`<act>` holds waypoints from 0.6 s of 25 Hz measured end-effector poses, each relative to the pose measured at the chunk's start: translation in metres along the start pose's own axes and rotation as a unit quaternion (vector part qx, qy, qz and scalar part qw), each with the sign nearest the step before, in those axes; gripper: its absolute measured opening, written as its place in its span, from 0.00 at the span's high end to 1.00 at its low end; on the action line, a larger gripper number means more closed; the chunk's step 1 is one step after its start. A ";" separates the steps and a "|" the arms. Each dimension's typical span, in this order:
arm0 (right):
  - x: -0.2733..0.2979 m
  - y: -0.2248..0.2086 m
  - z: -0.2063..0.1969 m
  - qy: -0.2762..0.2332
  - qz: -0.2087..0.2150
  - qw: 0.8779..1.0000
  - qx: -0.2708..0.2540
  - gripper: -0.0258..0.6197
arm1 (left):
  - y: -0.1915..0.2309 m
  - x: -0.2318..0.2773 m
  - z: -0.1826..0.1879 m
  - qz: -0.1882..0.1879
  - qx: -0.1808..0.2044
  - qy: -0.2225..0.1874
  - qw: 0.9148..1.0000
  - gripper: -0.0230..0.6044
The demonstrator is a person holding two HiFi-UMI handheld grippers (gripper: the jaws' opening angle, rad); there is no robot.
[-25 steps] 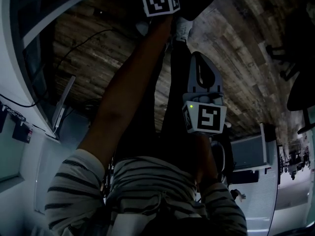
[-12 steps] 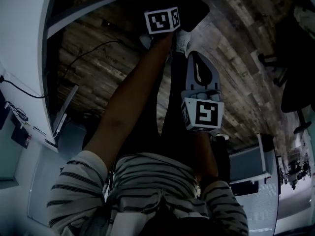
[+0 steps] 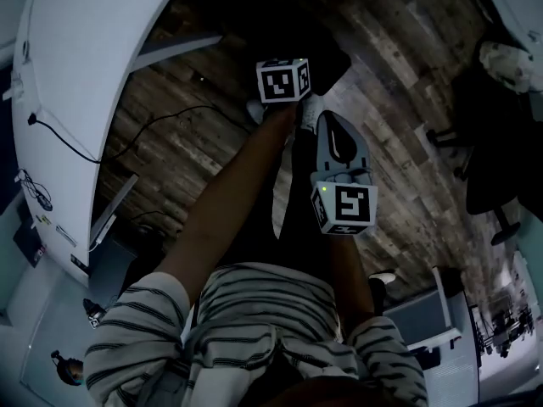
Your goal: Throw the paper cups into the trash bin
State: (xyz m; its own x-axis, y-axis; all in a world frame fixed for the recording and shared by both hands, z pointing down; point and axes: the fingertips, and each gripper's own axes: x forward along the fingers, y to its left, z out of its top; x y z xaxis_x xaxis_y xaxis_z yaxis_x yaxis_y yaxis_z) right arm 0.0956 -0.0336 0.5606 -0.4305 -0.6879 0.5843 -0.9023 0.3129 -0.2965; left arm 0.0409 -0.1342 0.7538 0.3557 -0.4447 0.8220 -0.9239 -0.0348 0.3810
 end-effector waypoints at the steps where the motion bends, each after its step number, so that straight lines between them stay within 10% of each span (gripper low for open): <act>1: -0.003 0.005 0.007 -0.002 0.005 1.000 -0.008 0.95 | -0.003 -0.009 0.004 -0.003 0.002 -0.004 1.000 0.93; 15: -0.052 0.060 0.096 -0.030 0.046 0.997 -0.059 0.95 | -0.038 -0.155 0.069 -0.027 0.024 -0.092 0.995 0.93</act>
State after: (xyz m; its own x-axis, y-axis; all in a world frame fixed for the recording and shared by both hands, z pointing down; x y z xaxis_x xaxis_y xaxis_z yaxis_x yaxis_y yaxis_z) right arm 0.0657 -0.0419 0.4393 -0.5122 -0.6904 0.5109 -0.8572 0.4484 -0.2534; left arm 0.0112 -0.1256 0.5829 0.3773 -0.5974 0.7077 -0.9114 -0.1040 0.3982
